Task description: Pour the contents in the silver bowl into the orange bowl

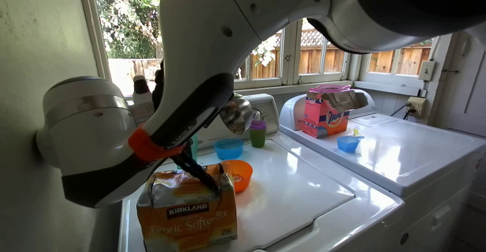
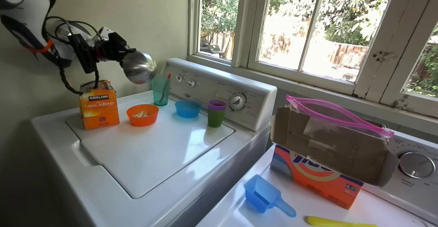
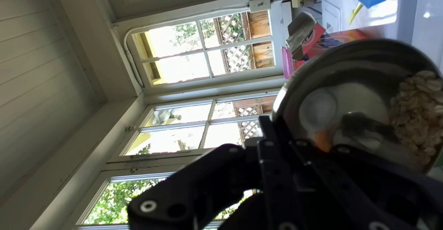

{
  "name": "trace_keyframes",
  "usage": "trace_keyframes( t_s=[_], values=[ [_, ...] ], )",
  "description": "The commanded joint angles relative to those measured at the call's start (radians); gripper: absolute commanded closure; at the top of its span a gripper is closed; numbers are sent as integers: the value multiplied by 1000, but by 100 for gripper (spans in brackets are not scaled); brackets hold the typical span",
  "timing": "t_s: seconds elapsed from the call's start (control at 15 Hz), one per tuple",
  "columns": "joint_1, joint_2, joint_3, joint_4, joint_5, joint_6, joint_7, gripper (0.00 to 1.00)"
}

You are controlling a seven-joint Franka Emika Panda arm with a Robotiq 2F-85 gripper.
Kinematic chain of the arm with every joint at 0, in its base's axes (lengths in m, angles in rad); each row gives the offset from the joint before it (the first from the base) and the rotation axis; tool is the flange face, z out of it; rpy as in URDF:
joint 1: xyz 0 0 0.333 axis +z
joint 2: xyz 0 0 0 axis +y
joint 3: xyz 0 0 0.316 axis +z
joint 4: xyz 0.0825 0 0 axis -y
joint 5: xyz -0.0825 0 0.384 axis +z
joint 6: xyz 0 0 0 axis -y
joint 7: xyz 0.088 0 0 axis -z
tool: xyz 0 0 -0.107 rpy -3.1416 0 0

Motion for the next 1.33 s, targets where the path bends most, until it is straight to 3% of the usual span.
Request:
trace_keyframes(
  t_s=[0.0,0.2,0.6,1.27],
  values=[
    [72,25,-105,22,7,-9,-46,99],
    [110,31,-163,24,11,-10,-62,99],
    [144,42,-205,29,11,-10,-81,99],
    [135,39,-189,27,9,-10,-85,99]
  ],
)
